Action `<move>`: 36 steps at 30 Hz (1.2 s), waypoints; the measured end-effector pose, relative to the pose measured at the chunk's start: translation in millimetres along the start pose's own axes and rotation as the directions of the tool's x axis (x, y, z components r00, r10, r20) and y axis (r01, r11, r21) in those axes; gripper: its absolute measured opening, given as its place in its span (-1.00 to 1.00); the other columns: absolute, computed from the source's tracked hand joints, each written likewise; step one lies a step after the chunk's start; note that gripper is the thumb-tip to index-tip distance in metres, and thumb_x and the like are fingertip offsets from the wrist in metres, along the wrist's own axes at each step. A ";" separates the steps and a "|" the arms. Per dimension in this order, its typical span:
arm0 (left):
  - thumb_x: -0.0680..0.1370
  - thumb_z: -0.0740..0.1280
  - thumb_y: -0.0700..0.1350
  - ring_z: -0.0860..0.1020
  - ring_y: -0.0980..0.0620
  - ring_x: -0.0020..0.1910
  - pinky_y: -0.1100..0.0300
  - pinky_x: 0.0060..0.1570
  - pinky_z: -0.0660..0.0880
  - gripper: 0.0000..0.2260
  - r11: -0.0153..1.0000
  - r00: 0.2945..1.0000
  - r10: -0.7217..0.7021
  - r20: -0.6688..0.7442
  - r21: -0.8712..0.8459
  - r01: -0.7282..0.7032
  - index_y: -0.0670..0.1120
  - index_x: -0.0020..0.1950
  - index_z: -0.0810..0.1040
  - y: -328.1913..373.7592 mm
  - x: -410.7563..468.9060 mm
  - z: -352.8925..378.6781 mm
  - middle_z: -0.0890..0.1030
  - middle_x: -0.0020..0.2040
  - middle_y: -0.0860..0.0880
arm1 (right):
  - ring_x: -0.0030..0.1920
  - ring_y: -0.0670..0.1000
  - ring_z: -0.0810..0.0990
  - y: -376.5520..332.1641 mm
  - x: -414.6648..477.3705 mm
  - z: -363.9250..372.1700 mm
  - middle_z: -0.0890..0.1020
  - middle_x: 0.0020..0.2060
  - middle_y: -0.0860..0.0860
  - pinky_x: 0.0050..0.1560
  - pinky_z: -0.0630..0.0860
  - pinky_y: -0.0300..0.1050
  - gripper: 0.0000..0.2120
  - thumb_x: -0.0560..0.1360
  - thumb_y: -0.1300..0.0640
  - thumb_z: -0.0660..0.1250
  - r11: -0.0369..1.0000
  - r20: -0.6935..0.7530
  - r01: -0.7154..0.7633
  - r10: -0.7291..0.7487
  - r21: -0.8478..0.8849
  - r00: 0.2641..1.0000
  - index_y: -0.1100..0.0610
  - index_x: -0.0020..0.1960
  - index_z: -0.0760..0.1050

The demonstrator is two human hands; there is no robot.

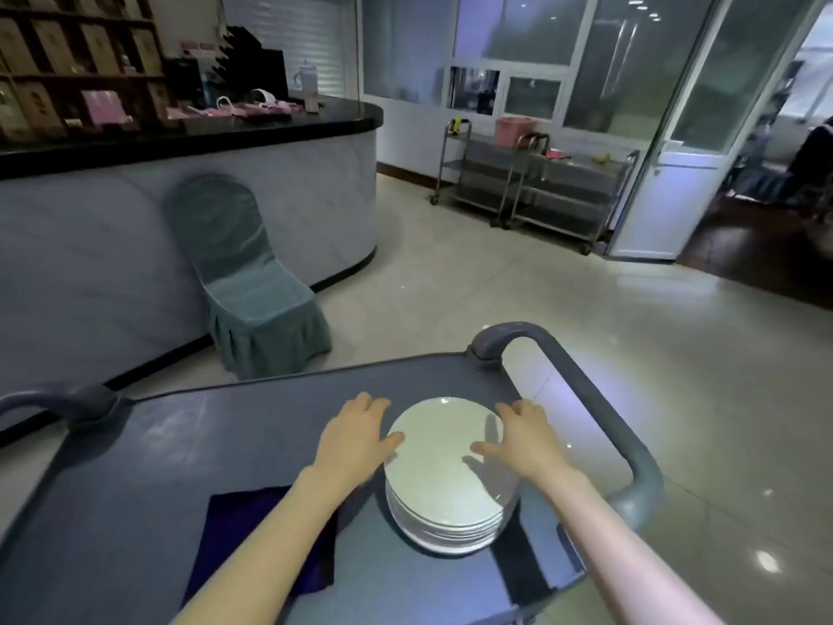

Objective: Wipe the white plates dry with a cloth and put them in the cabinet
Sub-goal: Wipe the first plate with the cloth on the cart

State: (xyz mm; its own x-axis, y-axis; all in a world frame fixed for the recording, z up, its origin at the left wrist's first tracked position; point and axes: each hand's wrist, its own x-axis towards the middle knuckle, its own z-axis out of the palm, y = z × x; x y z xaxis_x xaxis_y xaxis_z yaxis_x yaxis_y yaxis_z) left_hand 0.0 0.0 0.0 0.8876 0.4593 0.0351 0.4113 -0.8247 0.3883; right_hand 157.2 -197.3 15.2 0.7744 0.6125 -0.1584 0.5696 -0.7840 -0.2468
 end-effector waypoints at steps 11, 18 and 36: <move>0.48 0.43 -0.13 0.49 -0.04 0.00 0.14 -0.03 0.44 -0.51 0.847 0.943 -0.318 0.092 -0.418 0.327 -0.06 0.40 0.43 13.9 -20.8 53.3 0.52 0.07 -0.11 | 0.27 0.20 0.34 21.9 -8.3 34.2 0.41 0.17 0.18 0.16 0.37 -0.06 -0.37 0.36 -0.10 0.53 0.967 0.009 -0.134 0.136 0.215 0.991 0.16 0.29 0.41; 0.42 0.47 -0.24 0.57 0.13 -0.16 0.27 -0.20 0.45 -0.52 0.625 0.871 -0.477 0.115 -0.652 0.428 0.02 0.31 0.50 12.6 -26.5 62.1 0.62 -0.20 0.02 | 0.26 0.18 0.36 25.9 -3.6 36.1 0.49 0.17 0.18 0.15 0.40 -0.06 -0.35 0.29 -0.02 0.59 0.931 0.020 -0.144 0.146 0.337 0.989 0.14 0.29 0.46; 0.58 0.35 -0.22 0.68 -0.08 -0.04 0.11 -0.12 0.64 -0.73 0.236 0.827 -0.557 0.076 -0.940 0.245 0.01 0.25 0.58 -49.0 -79.9 -4.8 0.66 -0.01 -0.21 | 0.24 0.06 0.51 -74.2 7.3 59.5 0.50 0.30 0.02 0.29 0.44 -0.01 -0.63 0.67 0.16 0.17 0.372 0.059 -0.088 0.090 0.924 0.994 0.10 0.47 0.34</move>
State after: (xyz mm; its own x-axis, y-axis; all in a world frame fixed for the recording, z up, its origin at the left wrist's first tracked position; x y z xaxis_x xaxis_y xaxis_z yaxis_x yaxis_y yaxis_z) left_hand -92.0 5.3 -17.5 0.5208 0.8140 -0.2573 0.1202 0.2284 0.9661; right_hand 104.2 -128.6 -24.5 0.8051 0.5443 -0.2358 -0.1107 -0.2526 -0.9612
